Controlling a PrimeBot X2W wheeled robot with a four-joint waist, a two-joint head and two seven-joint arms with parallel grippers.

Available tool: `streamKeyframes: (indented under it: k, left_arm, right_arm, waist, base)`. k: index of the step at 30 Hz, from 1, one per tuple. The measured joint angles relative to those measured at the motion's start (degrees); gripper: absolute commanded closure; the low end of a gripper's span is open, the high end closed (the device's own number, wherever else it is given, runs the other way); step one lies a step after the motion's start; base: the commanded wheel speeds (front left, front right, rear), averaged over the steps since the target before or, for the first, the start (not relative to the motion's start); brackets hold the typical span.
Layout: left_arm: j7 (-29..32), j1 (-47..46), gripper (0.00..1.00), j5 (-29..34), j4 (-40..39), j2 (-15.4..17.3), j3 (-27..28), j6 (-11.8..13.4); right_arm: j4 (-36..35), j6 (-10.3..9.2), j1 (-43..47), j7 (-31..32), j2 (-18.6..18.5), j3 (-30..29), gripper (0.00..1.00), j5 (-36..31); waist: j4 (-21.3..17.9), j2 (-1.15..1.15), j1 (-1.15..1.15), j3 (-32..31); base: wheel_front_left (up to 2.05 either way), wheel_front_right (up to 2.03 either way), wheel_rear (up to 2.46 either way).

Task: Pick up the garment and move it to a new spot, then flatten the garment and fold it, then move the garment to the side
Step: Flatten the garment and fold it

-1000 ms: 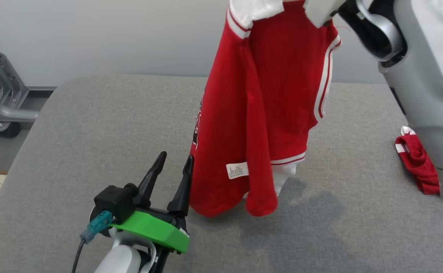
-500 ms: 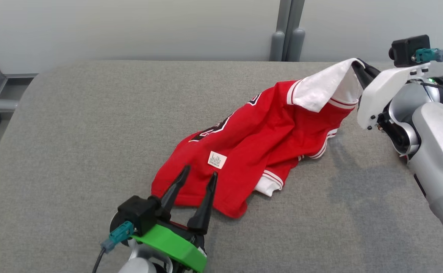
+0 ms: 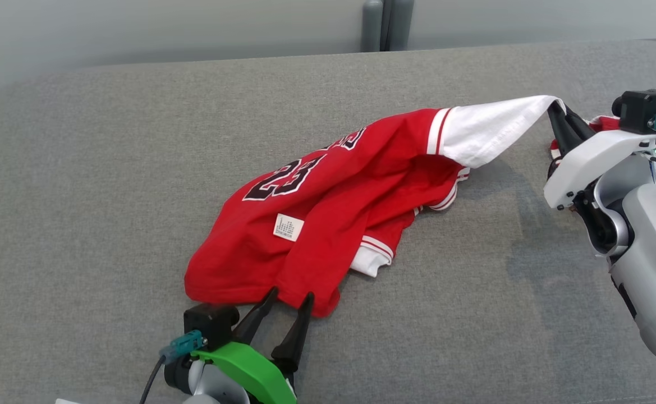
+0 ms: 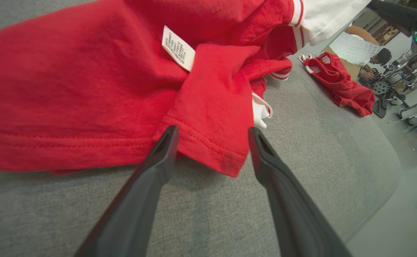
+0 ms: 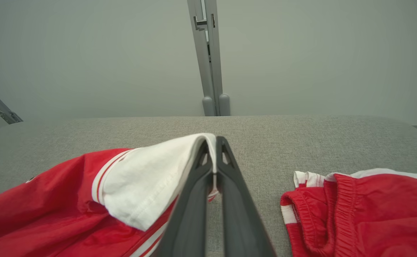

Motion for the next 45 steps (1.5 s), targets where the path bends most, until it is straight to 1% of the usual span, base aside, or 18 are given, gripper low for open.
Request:
streamKeyframes:
  k: [7, 9, 16, 18, 19, 20, 21, 22, 23, 24, 26, 30, 32, 34, 35, 40, 43, 45]
  left_arm:
    - [0.6, -1.4, 0.0, -0.9, 3.8, -0.1, 2.5, 0.3]
    - [0.6, -2.2, 0.0, -1.3, 4.4, -0.3, 3.2, 0.4]
    - [0.8, -3.6, 0.0, -3.7, 7.4, -0.9, 3.7, 0.3]
    - [0.9, -3.6, 0.0, -4.3, 7.9, -0.9, 3.7, 0.1]
    - [1.2, -3.6, 0.04, -4.6, 8.0, -0.9, 3.7, -0.2]
    - [1.3, -3.6, 0.11, -4.7, 8.2, -1.0, 3.7, -0.2]
    - [1.3, -3.6, 0.22, -5.2, 8.3, -1.0, 3.7, -0.6]
    - [1.3, -3.6, 0.32, -6.0, 8.4, -1.0, 3.8, -0.8]
    - [1.3, -3.7, 0.38, -6.9, 8.4, -1.0, 3.8, -1.3]
    - [1.3, -3.7, 0.53, -7.7, 8.4, -1.1, 3.8, -1.7]
    - [1.3, -3.9, 0.61, -8.3, 8.6, -1.1, 3.7, -2.2]
    - [1.4, -4.8, 0.73, -8.7, 9.2, -1.1, 3.0, -2.7]
    - [1.6, -5.1, 0.8, -8.7, 9.3, -1.1, 2.5, -2.9]
    - [1.6, -5.1, 0.85, -8.7, 9.3, -1.1, 2.2, -3.2]
    - [1.1, -5.3, 0.89, -8.7, 9.3, -1.1, 2.3, -3.2]
    - [-2.9, -7.4, 1.0, -8.4, 7.5, -1.1, 4.9, -3.2]
    - [-5.4, -9.2, 1.0, -7.2, 4.5, -0.8, 7.3, -3.3]
    - [-6.1, -10.2, 1.0, -6.3, 2.2, 0.5, 8.9, -3.3]
  right_arm:
    - [-0.1, 1.41, 0.4, -3.7, 1.5, 0.1, 1.0, 0.2]
    - [0.0, 1.43, 0.7, -4.6, 1.4, 0.0, 1.0, 0.2]
    - [0.4, 2.43, 1.0, -6.6, 1.4, 0.1, 1.0, 0.2]
    - [0.6, 2.44, 1.0, -6.8, 1.5, 0.1, 1.0, 0.2]
    - [0.8, 2.45, 1.0, -7.2, 1.5, 0.1, 1.0, 0.2]
    - [0.8, 2.47, 1.0, -7.2, 1.5, 0.1, 1.0, 0.2]
    - [0.9, 2.61, 1.1, -7.3, 1.5, 0.1, 1.0, 0.2]
    - [0.9, 2.71, 1.1, -7.5, 1.5, 0.1, 1.0, 0.2]
    - [1.0, 2.93, 1.1, -7.8, 1.5, 0.1, 1.0, 0.3]
    - [1.1, 2.93, 1.1, -7.8, 1.5, 0.1, 1.0, 0.4]
    - [1.4, 2.94, 1.3, -8.0, 1.5, 0.1, 1.0, 0.6]
    - [2.0, 2.97, 1.7, -8.8, 1.6, 0.1, 1.0, 0.6]
    - [2.1, 3.43, 1.7, -8.9, 1.7, 0.0, 1.0, 0.6]
    - [2.2, 3.46, 1.7, -9.4, 1.9, 0.0, 1.0, 0.7]
    - [2.2, 3.46, 1.7, -9.7, 2.0, -0.2, 1.0, 0.7]
    - [2.0, 3.55, 1.9, -11.2, 2.8, -2.0, 1.0, 2.8]
    - [0.9, 3.97, 2.0, -11.9, 2.7, -3.6, 1.0, 3.8]
    - [-0.3, 4.16, 2.2, -12.4, 2.1, -4.2, 1.0, 3.8]
  waist:
    - [-2.5, 0.0, 0.0, 1.8]
    - [-2.9, 0.0, 0.0, 2.2]
    - [-3.1, 0.0, 0.0, 2.8]
    - [-3.0, 0.0, 0.0, 2.8]
    - [-3.0, 0.0, 0.0, 2.8]
    - [-2.9, 0.0, 0.0, 2.8]
    - [-2.9, 0.0, 0.0, 2.8]
    - [-2.9, 0.0, 0.0, 2.8]
    - [-2.8, 0.0, 0.0, 2.8]
    - [-2.8, 0.0, 0.0, 2.8]
    - [-2.7, 0.0, 0.0, 2.7]
    - [-2.5, 0.0, 0.0, 2.5]
    - [-2.4, 0.0, 0.0, 2.4]
    - [-2.4, 0.0, 0.0, 2.3]
    - [-2.4, 0.0, 0.0, 2.2]
    - [-2.4, 0.0, 0.0, 1.3]
    - [-2.3, 0.0, 0.0, 0.5]
    - [-2.1, 0.0, 0.0, -0.1]
  base:
    - [0.0, 0.0, 0.0]
    - [0.0, 0.0, 0.0]
    - [0.0, 0.0, 0.0]
    - [0.0, 0.0, 0.0]
    - [0.0, 0.0, 0.0]
    - [0.0, 0.0, 0.0]
    - [0.0, 0.0, 0.0]
    - [0.0, 0.0, 0.0]
    - [0.0, 0.0, 0.0]
    - [0.0, 0.0, 0.0]
    - [0.0, 0.0, 0.0]
    - [0.0, 0.0, 0.0]
    - [0.0, 0.0, 0.0]
    - [0.0, 0.0, 0.0]
    - [0.0, 0.0, 0.0]
    - [0.0, 0.0, 0.0]
    - [0.0, 0.0, 0.0]
    - [0.0, 0.0, 0.0]
